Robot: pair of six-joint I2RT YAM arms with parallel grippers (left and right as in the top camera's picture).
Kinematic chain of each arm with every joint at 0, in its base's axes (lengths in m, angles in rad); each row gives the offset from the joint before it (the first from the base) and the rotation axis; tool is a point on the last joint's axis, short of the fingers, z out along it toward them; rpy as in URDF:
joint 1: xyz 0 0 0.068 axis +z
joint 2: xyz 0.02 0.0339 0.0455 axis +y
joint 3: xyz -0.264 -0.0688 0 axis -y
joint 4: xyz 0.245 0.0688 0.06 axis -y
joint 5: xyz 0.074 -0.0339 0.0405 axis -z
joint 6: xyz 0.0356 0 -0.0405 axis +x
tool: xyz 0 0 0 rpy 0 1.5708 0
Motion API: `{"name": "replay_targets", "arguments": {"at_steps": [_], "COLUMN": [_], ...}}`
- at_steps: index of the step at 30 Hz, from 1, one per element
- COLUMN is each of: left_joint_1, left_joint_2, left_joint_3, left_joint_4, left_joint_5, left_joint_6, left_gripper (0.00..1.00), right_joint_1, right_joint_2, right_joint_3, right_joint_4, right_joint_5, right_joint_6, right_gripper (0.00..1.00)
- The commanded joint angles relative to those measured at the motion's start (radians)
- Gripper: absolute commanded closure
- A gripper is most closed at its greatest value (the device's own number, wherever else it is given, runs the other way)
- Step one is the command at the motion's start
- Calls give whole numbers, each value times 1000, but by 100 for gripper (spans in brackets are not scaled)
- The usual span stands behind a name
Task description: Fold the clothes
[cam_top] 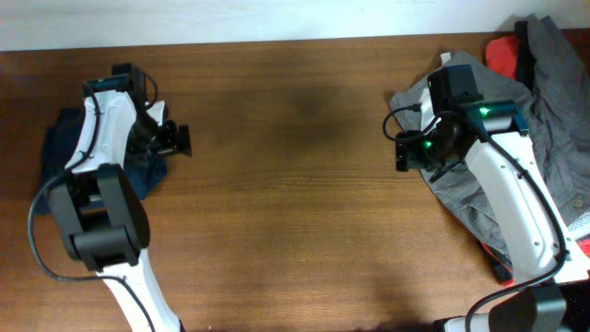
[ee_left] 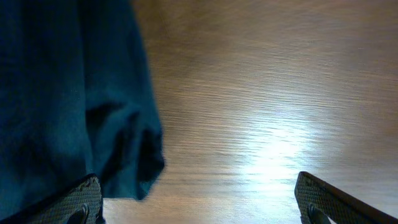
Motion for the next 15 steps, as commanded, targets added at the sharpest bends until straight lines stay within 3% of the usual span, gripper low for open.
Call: {"name": "replay_targets", "arguments": {"at_steps": [1,7,11,15], "left_joint_1": [-55,-63,-64,-66], "left_joint_2": [-155,-217,-238,-242], "left_joint_3": [13,13,12,12], "left_joint_4": [26,-104,-332,-416], "left_joint_5": [4,12,12,12], "left_joint_6": [-10,35,-4,-11], "left_gripper": [1,1,1,4], "right_joint_1": [-3,-3,-3,-3], "right_joint_2": [-6,-6,-20,-55], "right_joint_3": [7,7,7,7], "right_joint_4": [80,114,-26,-152], "right_joint_5": [9,6,5,-48], "right_joint_6": [-6,-43,46,67], "right_gripper": [3,0,3,2]}}
